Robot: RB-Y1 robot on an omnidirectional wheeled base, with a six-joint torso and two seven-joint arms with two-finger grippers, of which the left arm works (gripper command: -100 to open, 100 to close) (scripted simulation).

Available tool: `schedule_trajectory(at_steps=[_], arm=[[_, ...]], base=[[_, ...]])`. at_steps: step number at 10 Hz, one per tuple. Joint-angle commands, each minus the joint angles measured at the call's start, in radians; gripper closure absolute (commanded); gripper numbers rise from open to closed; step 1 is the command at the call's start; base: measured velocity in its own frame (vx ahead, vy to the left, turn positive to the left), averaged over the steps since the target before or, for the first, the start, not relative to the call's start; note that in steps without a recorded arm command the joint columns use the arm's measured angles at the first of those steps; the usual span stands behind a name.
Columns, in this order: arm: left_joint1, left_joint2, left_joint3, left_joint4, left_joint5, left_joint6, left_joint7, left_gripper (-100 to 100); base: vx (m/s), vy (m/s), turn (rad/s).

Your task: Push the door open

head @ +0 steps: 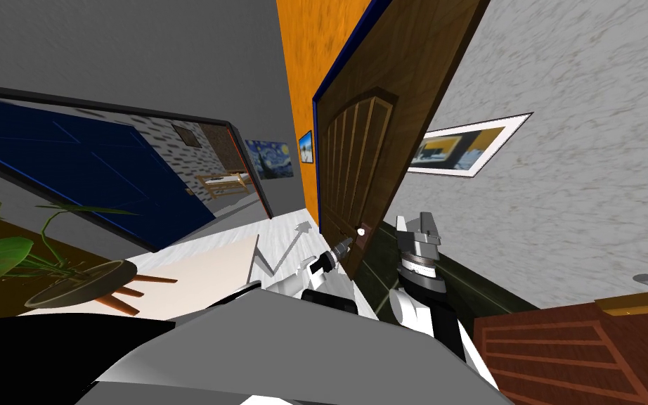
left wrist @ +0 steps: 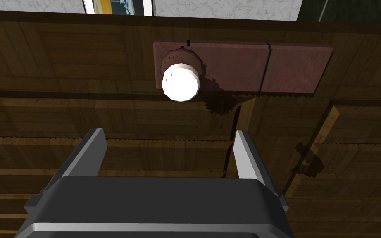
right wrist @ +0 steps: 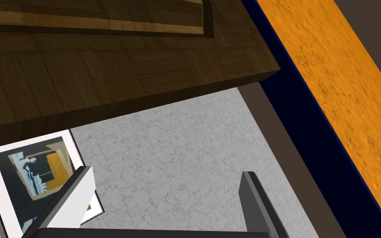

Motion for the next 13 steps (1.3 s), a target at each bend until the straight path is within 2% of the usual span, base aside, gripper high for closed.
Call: schedule_trajectory(at_steps=[1,4,5,7,13], arm=[[0.0,0.0,0.0,0.0,0.0,0.0,0.0,-100],[0.0,0.0,0.0,0.0,0.0,0.0,0.0,-100],[-0.002,0.011,-0.019,-0.009,0.002,-0.002,0.007,-100],[-0.003,0.014,-0.025,-0.012,0.003,-0.003,0.01,-100],[-0.003,0.014,-0.025,-0.012,0.003,-0.003,0.01,-100]], base=[[0.0,0.0,0.0],[-0.002,-0.002,-0.008],[0.047,0.023,0.107],[0.031,0.01,0.047],[0.006,-0.001,-0.003]])
